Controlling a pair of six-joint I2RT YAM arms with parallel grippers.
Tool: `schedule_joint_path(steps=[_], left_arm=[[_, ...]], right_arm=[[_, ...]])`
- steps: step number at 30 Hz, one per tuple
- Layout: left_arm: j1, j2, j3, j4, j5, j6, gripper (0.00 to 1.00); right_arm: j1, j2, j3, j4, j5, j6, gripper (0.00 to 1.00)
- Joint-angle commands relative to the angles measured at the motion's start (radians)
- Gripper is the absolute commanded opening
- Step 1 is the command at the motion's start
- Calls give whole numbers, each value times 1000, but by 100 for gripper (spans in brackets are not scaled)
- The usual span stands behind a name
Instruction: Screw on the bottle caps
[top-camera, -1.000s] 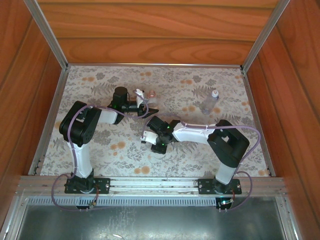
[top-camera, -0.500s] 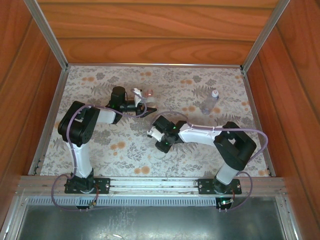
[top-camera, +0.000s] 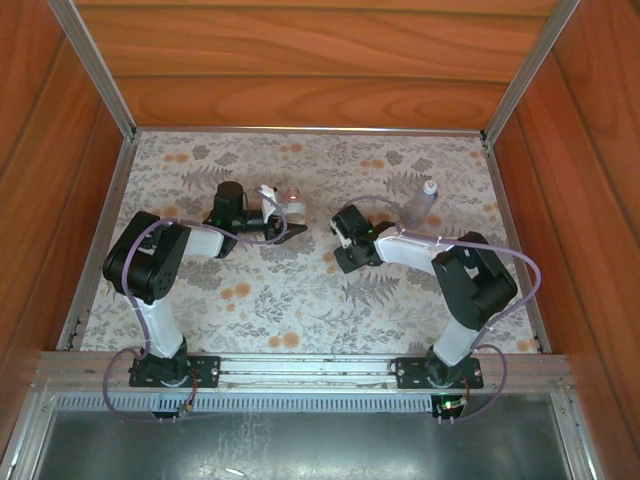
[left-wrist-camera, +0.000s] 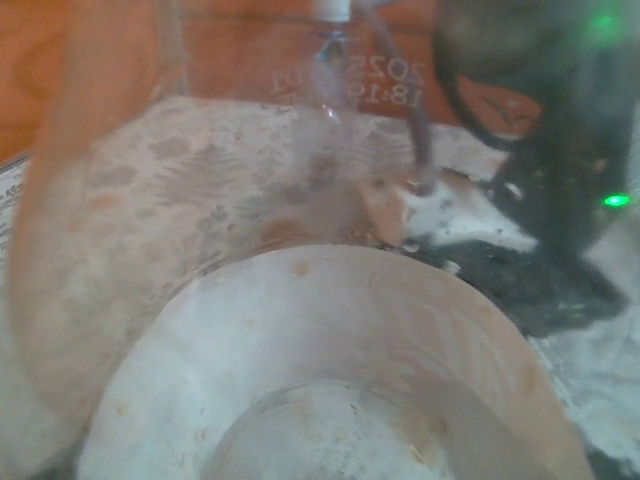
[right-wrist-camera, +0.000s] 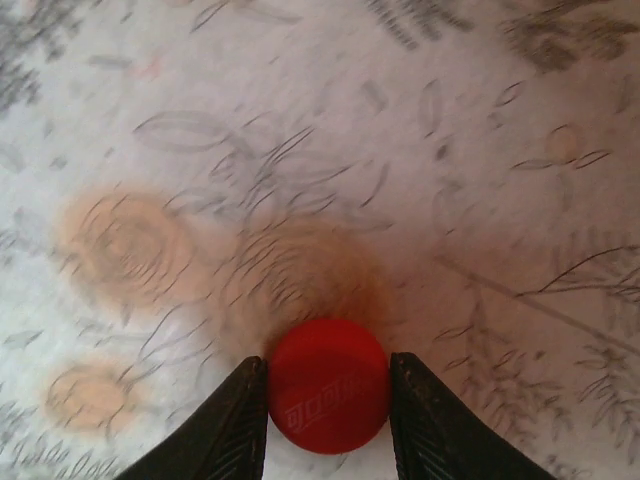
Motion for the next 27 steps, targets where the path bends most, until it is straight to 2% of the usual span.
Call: schedule_joint_path(steps=[1, 3, 10, 13, 15, 22, 27], left_arm=[[-20, -8, -33, -33, 6, -20, 61], [-31, 0, -39, -33, 5, -12, 61], [-31, 28, -29, -33, 7, -9, 61], [-31, 37, -28, -34, 10, -9, 61], [-31, 39, -26, -32, 11, -13, 61], [-31, 38, -26, -34, 11, -18, 61], [-31, 40, -23, -33, 12, -22, 61]], right_arm=[[-8, 45, 15, 10, 30, 44, 36], [-7, 50, 15, 13, 38, 51, 38], [-7, -29, -69, 148, 41, 88, 58], [-7, -53, -95, 187, 35, 95, 62], [-7, -57, -98, 185, 37, 107, 62], [-8, -57, -120, 206, 37, 127, 47], [-8, -57, -119, 203, 36, 128, 42]])
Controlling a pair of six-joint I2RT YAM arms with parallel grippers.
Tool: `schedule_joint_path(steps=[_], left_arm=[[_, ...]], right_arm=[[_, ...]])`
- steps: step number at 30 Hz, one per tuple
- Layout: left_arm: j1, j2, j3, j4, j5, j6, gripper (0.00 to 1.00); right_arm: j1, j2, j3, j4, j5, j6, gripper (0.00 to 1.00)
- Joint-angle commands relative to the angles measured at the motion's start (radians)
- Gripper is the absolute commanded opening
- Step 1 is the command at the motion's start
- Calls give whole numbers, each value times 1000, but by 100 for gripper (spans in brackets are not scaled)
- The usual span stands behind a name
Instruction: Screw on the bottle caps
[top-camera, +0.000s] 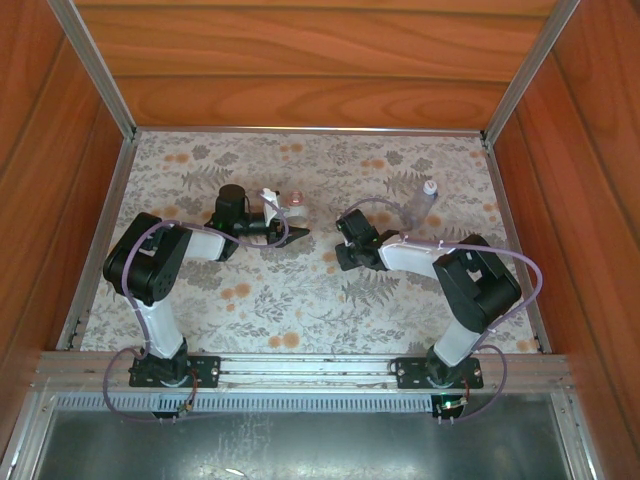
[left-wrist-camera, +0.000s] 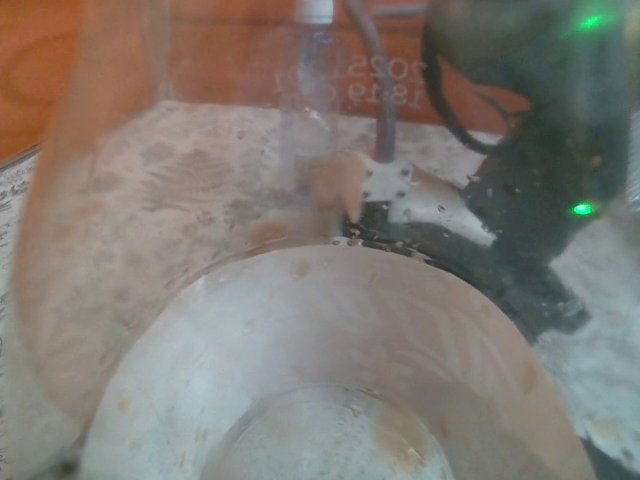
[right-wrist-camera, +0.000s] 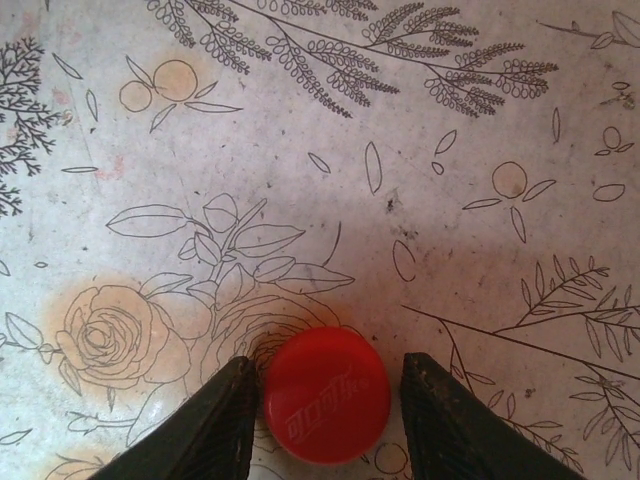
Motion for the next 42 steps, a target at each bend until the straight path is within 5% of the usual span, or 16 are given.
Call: schedule_joint_path(steps=[1, 25, 42], left_arm=[[-8, 41, -6, -60, 17, -21, 61], [-7, 49, 5, -60, 29, -40, 61], [-5, 52, 10, -60, 33, -47, 61]], right_arm=[[-3, -21, -11, 0, 15, 13, 42], [-2, -4, -5, -4, -3, 13, 44], [-3, -22, 8, -6, 1, 2, 35]])
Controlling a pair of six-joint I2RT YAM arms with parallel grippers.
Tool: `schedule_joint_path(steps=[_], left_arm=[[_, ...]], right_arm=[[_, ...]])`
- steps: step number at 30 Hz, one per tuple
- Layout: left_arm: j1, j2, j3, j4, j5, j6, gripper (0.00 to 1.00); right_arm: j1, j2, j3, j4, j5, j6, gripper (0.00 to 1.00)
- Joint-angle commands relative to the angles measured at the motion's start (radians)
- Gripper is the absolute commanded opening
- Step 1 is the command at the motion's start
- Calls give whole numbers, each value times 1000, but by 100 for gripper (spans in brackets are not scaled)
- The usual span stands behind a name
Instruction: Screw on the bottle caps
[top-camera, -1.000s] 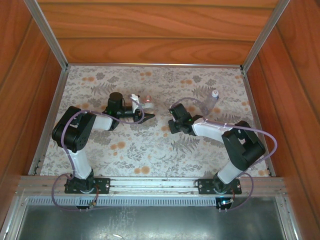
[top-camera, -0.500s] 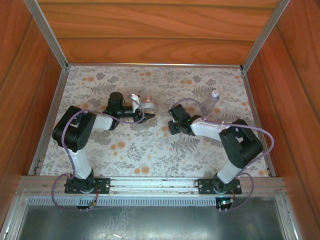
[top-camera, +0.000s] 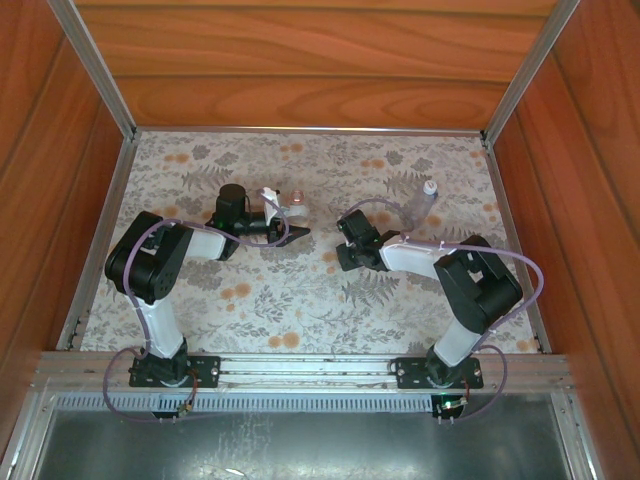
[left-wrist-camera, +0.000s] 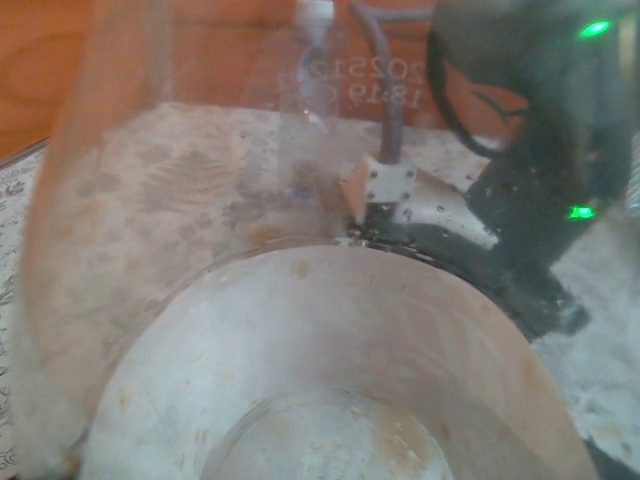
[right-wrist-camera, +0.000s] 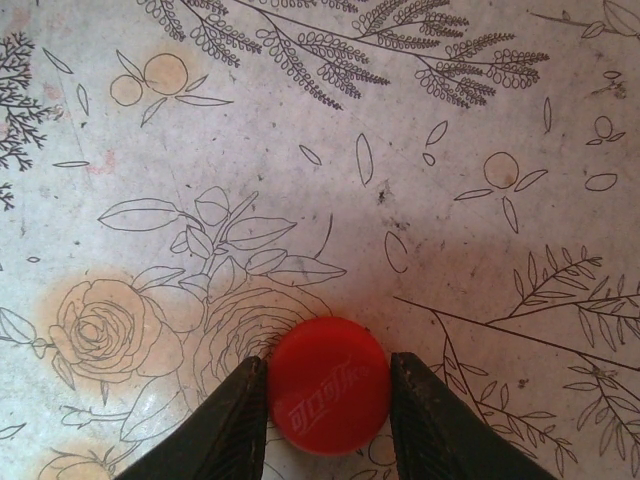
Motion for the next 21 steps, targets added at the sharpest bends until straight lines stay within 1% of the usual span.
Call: schedule_joint_path(steps=[1, 3, 5, 8, 17, 21], left_arm=[[-5, 38, 0, -72, 24, -27, 61], [-5, 38, 0, -72, 26, -28, 61], [-5, 40, -1, -72, 24, -26, 61], [-5, 41, 0, -72, 25, -28, 61], [-6, 45, 2, -72, 28, -29, 61], [-6, 43, -2, -71, 27, -26, 61]], right_arm=[[-3, -15, 18, -10, 1, -6, 35], [-3, -15, 22, -21, 0, -7, 35], [-4, -52, 29, -41, -3, -11, 34], [-3, -55, 53, -97, 0, -18, 35], [-3, -84, 80, -158, -10, -28, 35], [-3, -106, 139, -243, -35, -33, 35]])
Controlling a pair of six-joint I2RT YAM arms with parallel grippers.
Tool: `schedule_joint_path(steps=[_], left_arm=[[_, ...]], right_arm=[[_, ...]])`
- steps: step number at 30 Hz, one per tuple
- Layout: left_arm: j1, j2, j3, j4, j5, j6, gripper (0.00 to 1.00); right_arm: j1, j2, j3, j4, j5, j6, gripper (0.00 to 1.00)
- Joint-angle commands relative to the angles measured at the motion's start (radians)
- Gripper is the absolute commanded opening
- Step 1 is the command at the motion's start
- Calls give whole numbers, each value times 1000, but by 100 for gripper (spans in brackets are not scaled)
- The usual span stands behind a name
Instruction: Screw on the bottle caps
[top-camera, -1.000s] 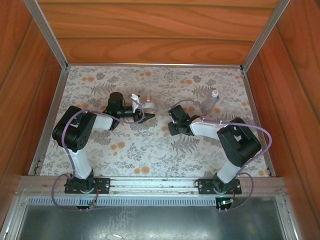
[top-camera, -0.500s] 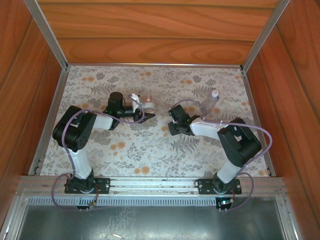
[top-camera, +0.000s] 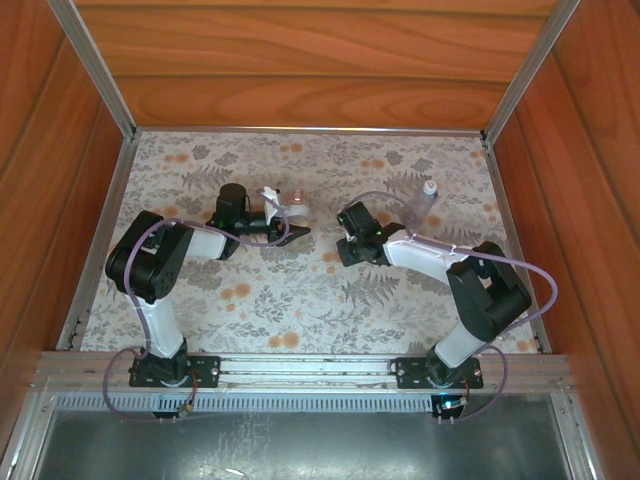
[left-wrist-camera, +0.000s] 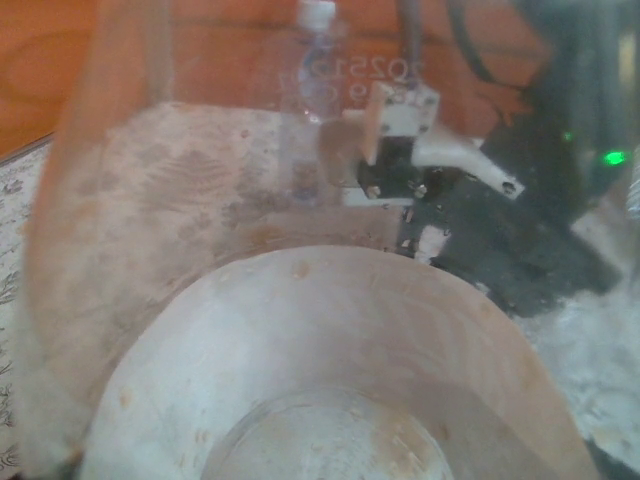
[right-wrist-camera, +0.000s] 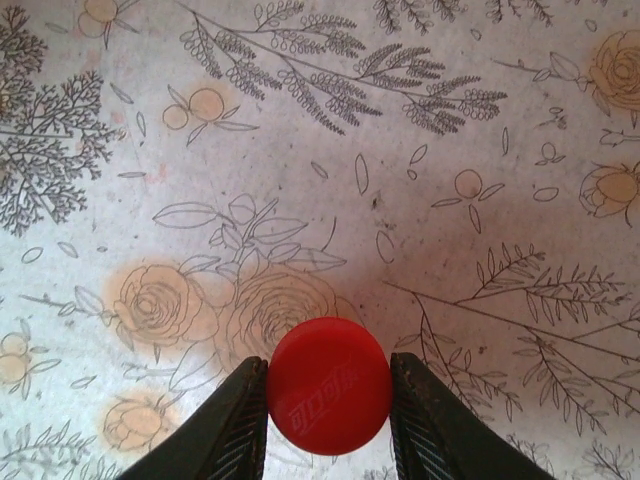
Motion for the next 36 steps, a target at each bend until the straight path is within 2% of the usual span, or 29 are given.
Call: schedule_joint_path(steps=[1, 9, 17, 27, 36], left_arm=[[-5, 38, -8, -73, 24, -15, 61], [-6, 47, -4, -73, 28, -15, 61], [-6, 49, -3, -73, 28, -13, 61], [-5, 54, -1, -73, 29, -11, 61], [-7, 61, 3, -72, 34, -10, 61]], right_arm=[[-3, -46, 72, -112, -28, -14, 35], [-3, -65, 268, -369, -98, -61, 35], [-1, -21, 546, -606, -157, -109, 34], [24, 34, 822, -747, -191, -152, 34], [62, 152, 1047, -820, -210, -185, 34]])
